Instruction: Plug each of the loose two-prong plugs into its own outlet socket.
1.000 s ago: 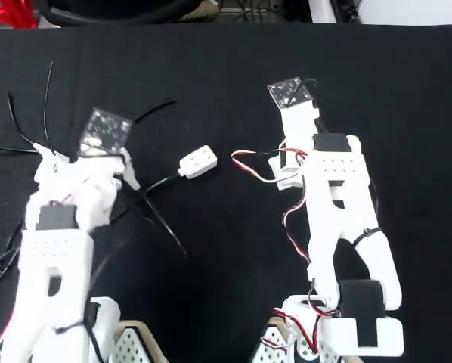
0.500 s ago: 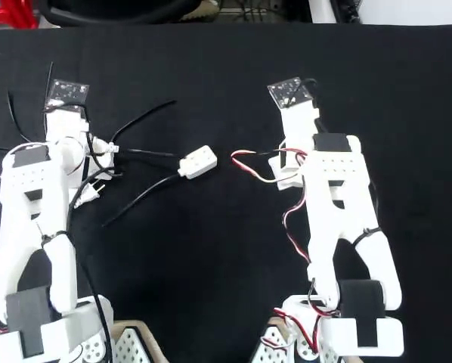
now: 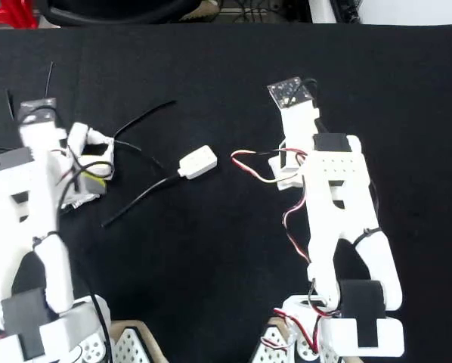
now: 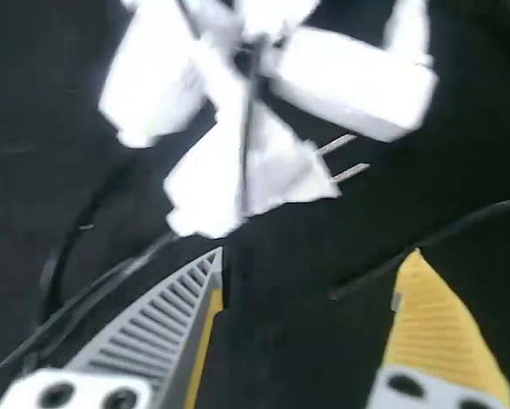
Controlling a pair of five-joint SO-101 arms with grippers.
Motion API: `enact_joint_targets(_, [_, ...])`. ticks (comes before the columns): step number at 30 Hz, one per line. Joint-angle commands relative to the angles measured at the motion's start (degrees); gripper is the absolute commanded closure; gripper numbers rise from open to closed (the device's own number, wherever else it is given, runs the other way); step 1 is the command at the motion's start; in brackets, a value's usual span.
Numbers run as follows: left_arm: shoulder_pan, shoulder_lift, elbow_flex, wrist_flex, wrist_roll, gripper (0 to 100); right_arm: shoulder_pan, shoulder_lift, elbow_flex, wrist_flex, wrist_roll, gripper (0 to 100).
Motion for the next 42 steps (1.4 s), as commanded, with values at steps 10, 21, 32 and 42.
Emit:
enact_joint_targets(10, [-12.0,-10.2,-1.5,-3.3,-12.6,70,0.7,0.0,-0.7,-1.0,0.4,98.4])
enact_joint_targets(21, [18.4,-9.4,-7.0,-2.0,-18.4,70,1.1,0.0,-0.8,-0.9,0.4,98.4])
enact_joint_targets(32, [38.4,2.3,-7.3,-20.0,-15.3,70,2.4,-0.6,-1.9,1.9,0.9,98.4])
enact_joint_targets(42, [39.7,24.7,-19.0,-15.5,-19.4,70,7.4,-0.4,-4.4,3.7,2.6,98.4])
